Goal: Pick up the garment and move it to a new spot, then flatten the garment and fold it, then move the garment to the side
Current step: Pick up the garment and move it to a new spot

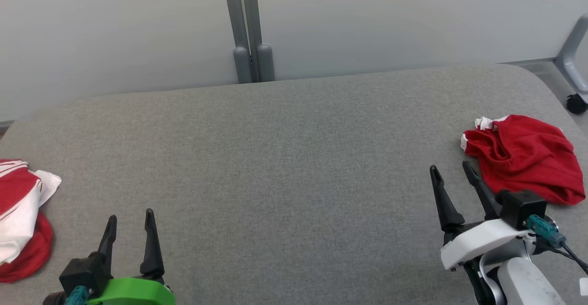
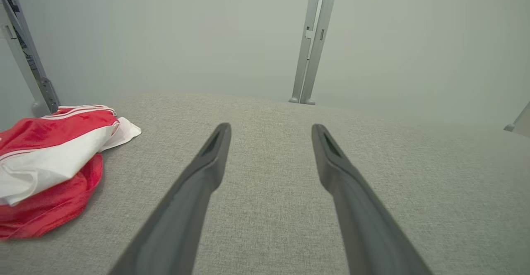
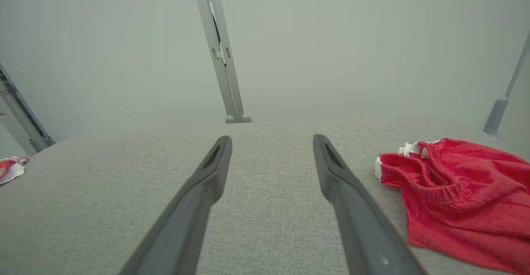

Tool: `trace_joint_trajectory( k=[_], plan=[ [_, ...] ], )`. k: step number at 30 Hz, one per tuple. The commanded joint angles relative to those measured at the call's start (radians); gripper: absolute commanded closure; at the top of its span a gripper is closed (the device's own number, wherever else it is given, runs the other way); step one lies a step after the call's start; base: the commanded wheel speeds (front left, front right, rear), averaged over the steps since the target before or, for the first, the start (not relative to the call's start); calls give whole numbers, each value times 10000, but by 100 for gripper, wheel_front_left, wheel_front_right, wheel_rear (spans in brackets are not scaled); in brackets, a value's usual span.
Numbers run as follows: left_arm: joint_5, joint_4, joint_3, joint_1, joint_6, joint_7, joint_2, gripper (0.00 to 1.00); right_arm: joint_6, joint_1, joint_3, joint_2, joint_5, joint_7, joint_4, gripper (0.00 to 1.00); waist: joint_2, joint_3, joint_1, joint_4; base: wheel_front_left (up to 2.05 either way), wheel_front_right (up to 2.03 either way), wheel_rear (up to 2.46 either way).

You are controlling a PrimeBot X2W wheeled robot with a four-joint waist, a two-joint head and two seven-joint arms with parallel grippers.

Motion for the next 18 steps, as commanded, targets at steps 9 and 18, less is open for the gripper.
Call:
trace_joint_trajectory(
  k=[9,18],
  plan=[
    [215,122,-22,-536,-49,-2,207,0,-3,-243,332,182,112,-76,244,0,0,188,0,1698,0,0,0],
    [132,96,76,-552,107,181,398,0,-3,-373,707,337,315,-183,510,0,0,182,0,3567,0,0,0]
  ],
)
